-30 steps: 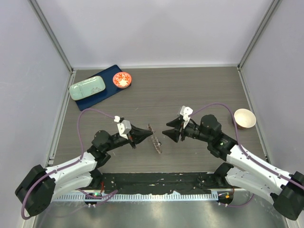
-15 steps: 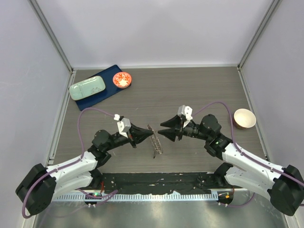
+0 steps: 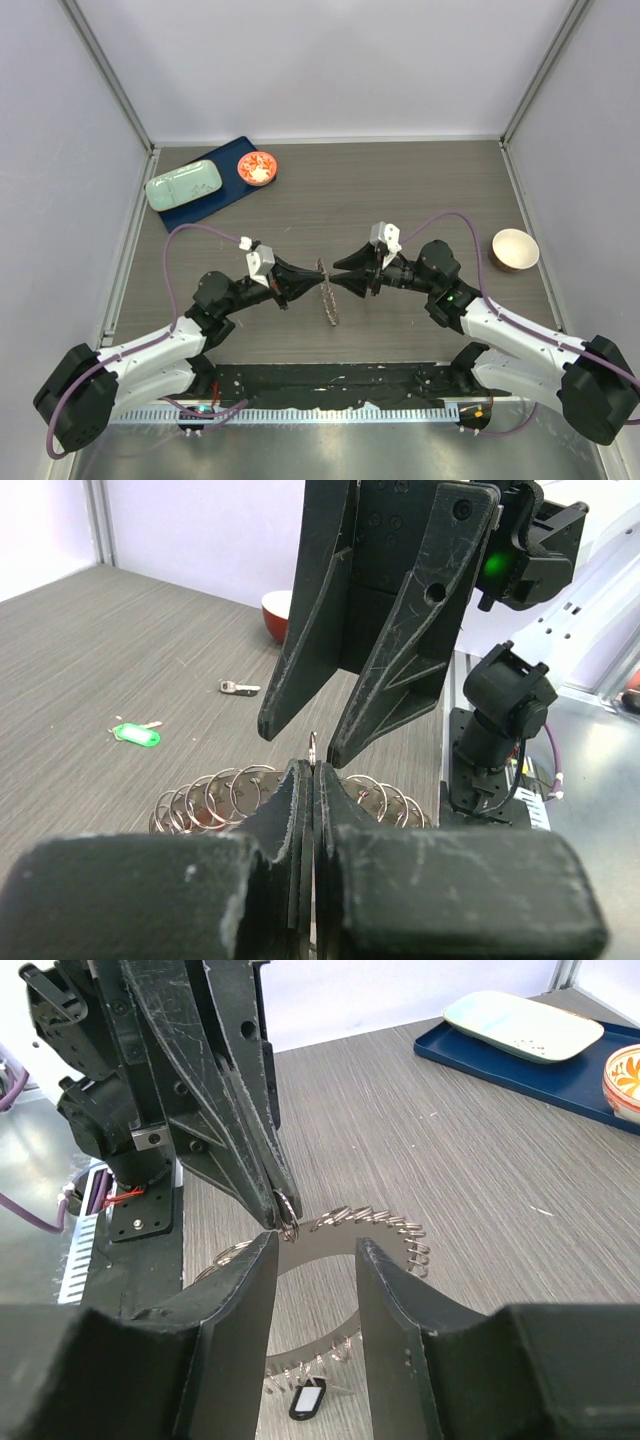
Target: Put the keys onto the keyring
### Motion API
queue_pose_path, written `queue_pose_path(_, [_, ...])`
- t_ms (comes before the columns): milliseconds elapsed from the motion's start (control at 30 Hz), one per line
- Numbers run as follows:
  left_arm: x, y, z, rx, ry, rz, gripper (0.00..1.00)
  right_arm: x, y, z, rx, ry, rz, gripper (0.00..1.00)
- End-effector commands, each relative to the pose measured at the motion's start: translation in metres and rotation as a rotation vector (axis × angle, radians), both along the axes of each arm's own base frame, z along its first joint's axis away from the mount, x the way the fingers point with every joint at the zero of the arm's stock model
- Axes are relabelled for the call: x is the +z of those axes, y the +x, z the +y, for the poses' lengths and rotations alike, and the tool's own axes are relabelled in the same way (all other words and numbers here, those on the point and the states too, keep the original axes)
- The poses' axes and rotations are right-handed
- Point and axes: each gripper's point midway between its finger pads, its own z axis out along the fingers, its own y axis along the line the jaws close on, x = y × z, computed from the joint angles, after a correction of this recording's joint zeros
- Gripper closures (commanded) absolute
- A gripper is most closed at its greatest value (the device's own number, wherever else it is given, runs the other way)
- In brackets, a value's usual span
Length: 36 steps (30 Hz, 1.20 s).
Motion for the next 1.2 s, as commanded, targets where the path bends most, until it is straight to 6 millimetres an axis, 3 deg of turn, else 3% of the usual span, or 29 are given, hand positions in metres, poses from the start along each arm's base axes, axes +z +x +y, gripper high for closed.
queue_pose_path(0, [0.044,-0.005,-0.002,-0.028,-0.099,-0.103,1.0,0.023,-0.002,0.003,0.029,0.066,-0.066,0.58])
queue_pose_path(333, [0.054,-0.01,-0.003,-0.054,-0.117,-0.124,1.0,0.02,-0.006,0.006,0.069,0.056,-0.059,0.67])
queue_pose_path(667, [0.05,-0.014,-0.006,-0.089,-0.114,-0.101,1.0,0.033,-0.013,0.005,0.098,0.075,-0.081,0.94])
queue_pose_path(800, [0.045,-0.015,-0.005,-0.087,-0.106,-0.078,0.98,0.036,-0.013,0.004,0.095,0.072,-0.089,0.99])
queue_pose_path(933, [0.041,-0.015,-0.005,-0.087,-0.072,-0.051,0.81,0.036,-0.012,0.004,0.093,0.039,-0.081,0.99])
queue_pose_path(967, [0.039,-0.014,-0.005,-0.085,-0.059,-0.045,0.68,0.03,-0.012,0.003,0.089,0.014,-0.058,0.99])
queue_pose_path(1033, [0.034,-0.015,-0.004,-0.078,-0.014,-0.035,0.58,0.036,-0.009,0.002,0.077,-0.002,-0.068,0.99])
queue_pose_path(1067, [0.031,-0.014,-0.002,-0.072,0.005,-0.031,0.49,0.028,-0.007,0.001,0.058,-0.036,-0.036,0.99])
queue_pose_path(1100, [0.022,-0.013,-0.001,-0.062,0.043,-0.007,0.45,0.033,-0.004,0.0,0.049,-0.044,-0.038,0.99])
queue_pose_path(1167, [0.023,-0.011,0.004,-0.028,0.055,-0.042,0.41,0.024,-0.003,-0.002,0.043,-0.101,-0.014,0.99])
